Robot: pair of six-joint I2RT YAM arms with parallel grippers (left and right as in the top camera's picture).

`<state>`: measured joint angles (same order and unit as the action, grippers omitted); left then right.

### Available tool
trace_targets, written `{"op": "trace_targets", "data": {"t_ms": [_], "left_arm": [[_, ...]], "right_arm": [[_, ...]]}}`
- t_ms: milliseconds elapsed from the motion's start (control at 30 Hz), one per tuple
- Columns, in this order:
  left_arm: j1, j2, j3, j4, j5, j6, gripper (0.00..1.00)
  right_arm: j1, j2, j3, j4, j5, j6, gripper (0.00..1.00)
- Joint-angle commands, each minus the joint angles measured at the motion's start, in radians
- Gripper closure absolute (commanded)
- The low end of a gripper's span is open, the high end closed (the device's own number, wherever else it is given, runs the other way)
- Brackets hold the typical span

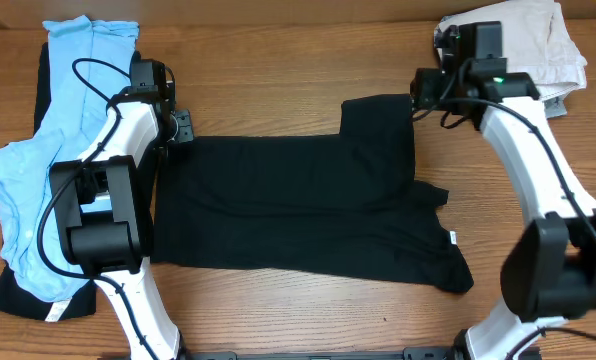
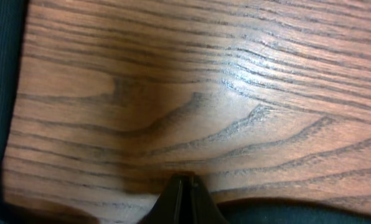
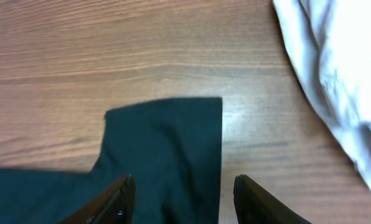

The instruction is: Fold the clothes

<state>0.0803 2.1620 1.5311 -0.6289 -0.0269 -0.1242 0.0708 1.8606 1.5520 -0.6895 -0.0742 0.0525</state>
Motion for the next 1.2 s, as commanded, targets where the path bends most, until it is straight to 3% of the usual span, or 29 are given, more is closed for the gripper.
{"op": "trace_targets", "data": {"t_ms": [0, 567, 1167], "left_arm": [[-0.002, 0.045, -0.010, -0.029, 0.001, -0.011, 0.96], [-0.002, 0.045, -0.010, -0.055, 0.001, -0.011, 0.96], [-0.002, 0.045, -0.010, -0.074, 0.001, -0.011, 0.96]], "right_arm": [[0.026, 0.052, 0.020, 0.048, 0.102, 0.003, 0.45], [0.030, 0.294, 0.020, 0.216, 0.118, 0.029, 0.45], [0.030, 0.386, 0.020, 0.336, 0.119, 0.034, 0.51]]}}
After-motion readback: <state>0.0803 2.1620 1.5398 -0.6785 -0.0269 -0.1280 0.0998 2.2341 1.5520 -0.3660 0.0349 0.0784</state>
